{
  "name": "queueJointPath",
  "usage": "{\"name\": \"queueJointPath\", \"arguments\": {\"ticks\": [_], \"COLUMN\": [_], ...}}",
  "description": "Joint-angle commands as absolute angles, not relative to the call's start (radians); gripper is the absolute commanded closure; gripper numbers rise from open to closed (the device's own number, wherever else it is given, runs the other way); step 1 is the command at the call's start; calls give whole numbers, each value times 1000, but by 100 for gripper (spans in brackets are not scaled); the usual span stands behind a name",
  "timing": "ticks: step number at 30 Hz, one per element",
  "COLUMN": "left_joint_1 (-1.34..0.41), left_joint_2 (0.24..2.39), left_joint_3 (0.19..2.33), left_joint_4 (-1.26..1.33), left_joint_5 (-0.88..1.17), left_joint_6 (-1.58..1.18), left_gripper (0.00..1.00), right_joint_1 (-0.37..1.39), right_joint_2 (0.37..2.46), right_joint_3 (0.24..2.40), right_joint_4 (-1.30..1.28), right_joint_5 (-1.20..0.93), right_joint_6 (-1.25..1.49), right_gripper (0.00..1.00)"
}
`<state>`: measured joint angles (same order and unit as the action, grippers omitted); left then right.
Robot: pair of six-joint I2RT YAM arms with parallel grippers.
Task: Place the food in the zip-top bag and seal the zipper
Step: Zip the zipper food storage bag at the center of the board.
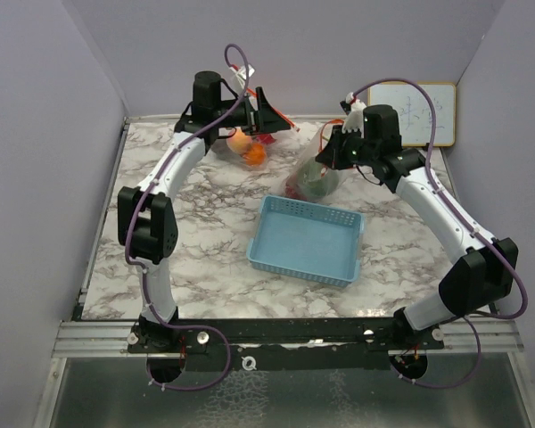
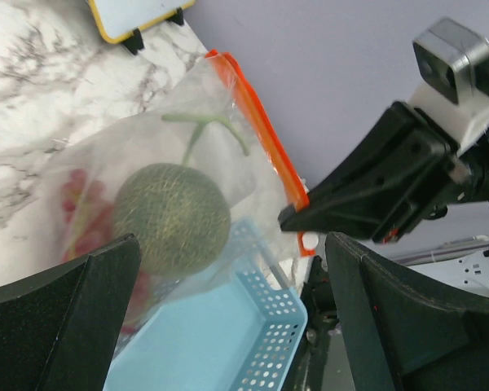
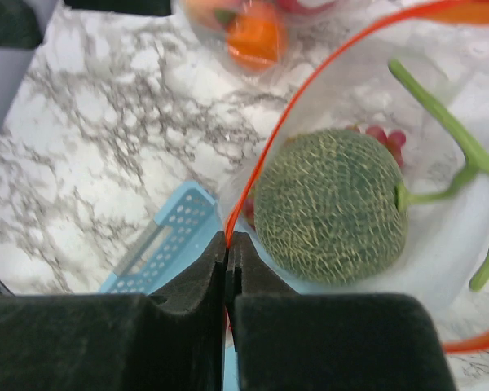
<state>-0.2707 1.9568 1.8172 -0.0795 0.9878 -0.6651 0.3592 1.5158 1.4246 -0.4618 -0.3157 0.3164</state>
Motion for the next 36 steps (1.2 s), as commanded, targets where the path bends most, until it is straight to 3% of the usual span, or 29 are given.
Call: {"name": "queueJointPath", "arguments": {"ticks": [1,6,11,19,23,36], "left_joint_1": [-258,-288,-446,-489,-493,-552], "left_joint_2": [1806,1745,1738,1651,1661,1651], "left_joint_3": [1763,1709,1710,1445,1390,1290], "left_joint_4": [-78,-175,-351,-84,4,308], "left_joint_5": [1045,973,596,404,383,345], "left_joint_6": [-501,-241,138,172,151,58], "left_gripper": [1,7,10,14,20,22], "right_joint_1": [341,339,338,339,339,337], "right_joint_2": [1585,1709,1761,1796,1803,1828], "right_joint_3": [1541,1686,1711,1768,1774,1779], "right_joint_4": [-411,-393,-362,-373,-381,-382], "right_joint_5": [-272,-385,-400,-429,-468,-507], "right_joint_6": [543,642,706,721,729,759], "right_gripper": [98,98,98,98,98,98]}}
